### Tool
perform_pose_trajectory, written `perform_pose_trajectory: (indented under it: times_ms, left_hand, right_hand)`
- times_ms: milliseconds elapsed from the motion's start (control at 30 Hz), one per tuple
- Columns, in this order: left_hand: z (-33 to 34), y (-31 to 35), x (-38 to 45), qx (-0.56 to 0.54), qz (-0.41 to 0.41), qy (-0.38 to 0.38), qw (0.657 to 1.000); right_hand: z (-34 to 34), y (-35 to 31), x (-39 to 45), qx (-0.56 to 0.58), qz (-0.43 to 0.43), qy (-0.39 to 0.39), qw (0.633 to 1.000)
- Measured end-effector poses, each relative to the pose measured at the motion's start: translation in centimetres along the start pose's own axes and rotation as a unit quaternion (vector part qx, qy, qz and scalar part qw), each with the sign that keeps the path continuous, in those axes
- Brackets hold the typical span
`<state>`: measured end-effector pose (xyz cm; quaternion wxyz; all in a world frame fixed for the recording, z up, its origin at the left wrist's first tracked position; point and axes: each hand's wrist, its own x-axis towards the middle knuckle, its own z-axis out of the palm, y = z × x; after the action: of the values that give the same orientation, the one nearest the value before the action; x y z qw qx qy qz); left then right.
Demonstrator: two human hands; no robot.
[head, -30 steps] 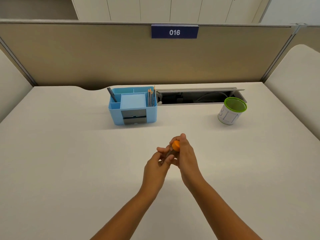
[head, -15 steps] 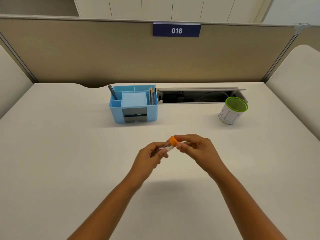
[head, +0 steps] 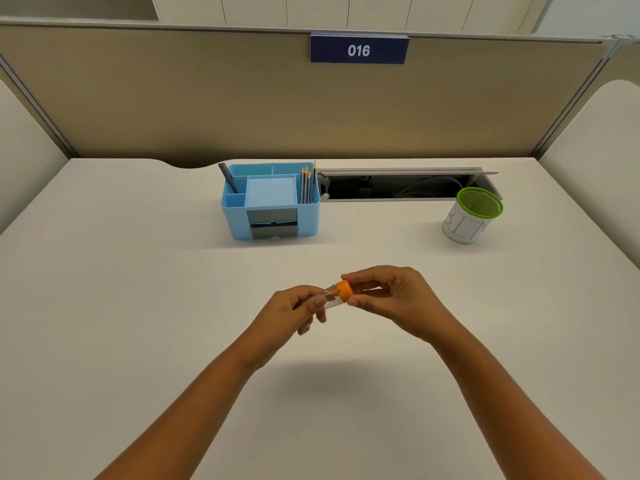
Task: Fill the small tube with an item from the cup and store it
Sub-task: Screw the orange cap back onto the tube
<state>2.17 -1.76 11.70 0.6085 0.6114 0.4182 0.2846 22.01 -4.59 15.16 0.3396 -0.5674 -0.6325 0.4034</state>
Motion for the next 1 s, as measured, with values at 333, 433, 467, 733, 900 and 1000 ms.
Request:
perform_pose_trajectory:
  times_ms: [333, 433, 467, 733, 900, 1000]
  left_hand:
    - [-0.5, -0.4, 0.2, 0.003, -0.023, -0.033, 0.999]
    - [-0.8, -0.8, 0.2, -0.063, -0.063, -0.075, 0.993]
    - [-0.9, -0.9, 0.2, -0.077, -0.072, -0.086, 0.991]
    - [-0.7, -1.4, 0.4, 0.012, -0.054, -0.067, 0.996]
    - [0.2, -2.0, 0.7, 0.031, -0.046, -0.012, 0.998]
    - [0.9, -1.9, 1.1, 0.022, -0.032, 0.039, 0.998]
  right_hand:
    - [0.6, 0.6, 0.5, -0.01, -0.007, -0.007, 1.0]
    - [0.8, 0.8, 0.3, -0.004, -0.022, -0.013, 1.0]
    - [0.8, 0.9, 0.3, -0.007, -0.023, -0.02, 1.0]
    - [1.5, 2.2, 0.8, -0.024, 0.014, -0.039, 0.999]
    - [1.7, 2.6, 1.3, -0.033, 0.024, -0.027, 0.999]
    - [1.7, 2.6, 1.5, -0.008, 0.021, -0.005, 1.0]
